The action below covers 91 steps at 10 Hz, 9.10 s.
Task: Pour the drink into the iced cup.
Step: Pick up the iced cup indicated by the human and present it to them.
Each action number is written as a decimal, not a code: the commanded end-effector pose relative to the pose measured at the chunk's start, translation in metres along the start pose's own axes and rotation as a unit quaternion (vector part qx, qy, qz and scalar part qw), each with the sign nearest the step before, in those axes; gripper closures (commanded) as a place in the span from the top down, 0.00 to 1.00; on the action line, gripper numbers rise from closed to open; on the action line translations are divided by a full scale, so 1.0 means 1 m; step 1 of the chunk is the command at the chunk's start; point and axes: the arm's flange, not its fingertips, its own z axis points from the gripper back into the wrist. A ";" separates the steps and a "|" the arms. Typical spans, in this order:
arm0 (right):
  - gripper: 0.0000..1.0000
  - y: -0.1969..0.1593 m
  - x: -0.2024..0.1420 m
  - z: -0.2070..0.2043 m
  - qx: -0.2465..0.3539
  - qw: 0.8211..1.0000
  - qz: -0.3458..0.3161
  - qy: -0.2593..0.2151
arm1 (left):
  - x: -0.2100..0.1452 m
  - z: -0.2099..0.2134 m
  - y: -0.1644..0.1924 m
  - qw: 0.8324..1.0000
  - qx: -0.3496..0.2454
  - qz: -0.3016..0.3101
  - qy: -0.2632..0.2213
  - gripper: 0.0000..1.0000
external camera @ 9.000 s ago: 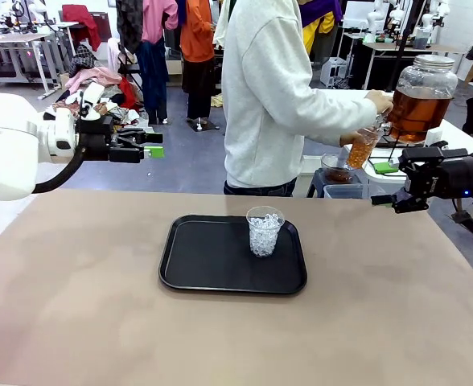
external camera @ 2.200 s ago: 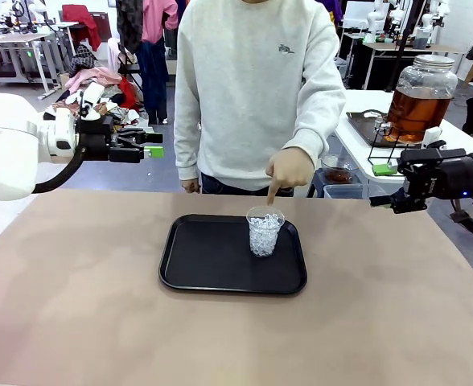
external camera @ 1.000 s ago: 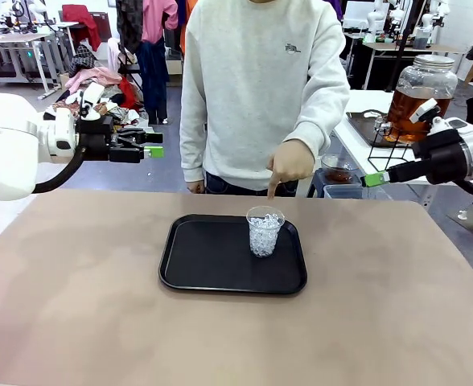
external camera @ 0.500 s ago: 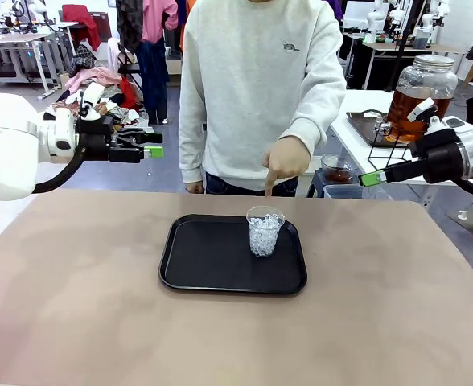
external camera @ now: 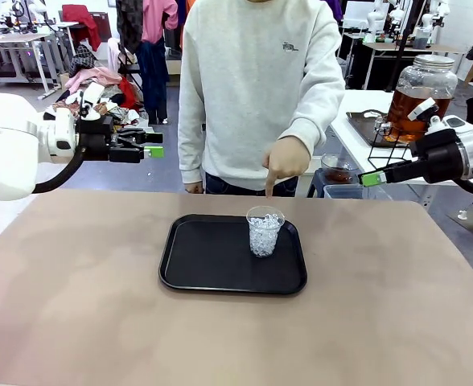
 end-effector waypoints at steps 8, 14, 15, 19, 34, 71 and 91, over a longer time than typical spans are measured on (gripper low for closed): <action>1.00 -0.070 -0.044 -0.071 0.030 0.982 0.181 -0.042 | 0.001 -0.001 0.000 1.000 0.006 0.000 -0.004 1.00; 1.00 -0.066 -0.048 -0.071 0.026 0.985 0.165 -0.036 | 0.001 -0.001 0.000 1.000 0.006 0.000 -0.004 1.00; 1.00 -0.066 -0.048 -0.071 0.026 0.985 0.165 -0.036 | 0.001 -0.001 0.000 1.000 0.006 0.000 -0.004 1.00; 1.00 -0.087 -0.058 -0.096 0.029 0.967 0.249 -0.050 | 0.001 -0.001 0.000 1.000 0.006 0.000 -0.004 1.00; 1.00 -0.104 -0.079 -0.162 0.093 0.960 0.259 -0.048 | 0.001 -0.001 0.000 1.000 0.006 0.000 -0.004 1.00; 1.00 -0.105 -0.095 -0.263 0.116 0.965 0.206 -0.111 | 0.001 -0.001 0.000 1.000 0.006 0.000 -0.004 1.00; 0.75 -0.081 -0.055 -0.244 0.129 0.959 0.222 -0.117 | 0.001 -0.001 0.000 1.000 0.006 0.000 -0.004 1.00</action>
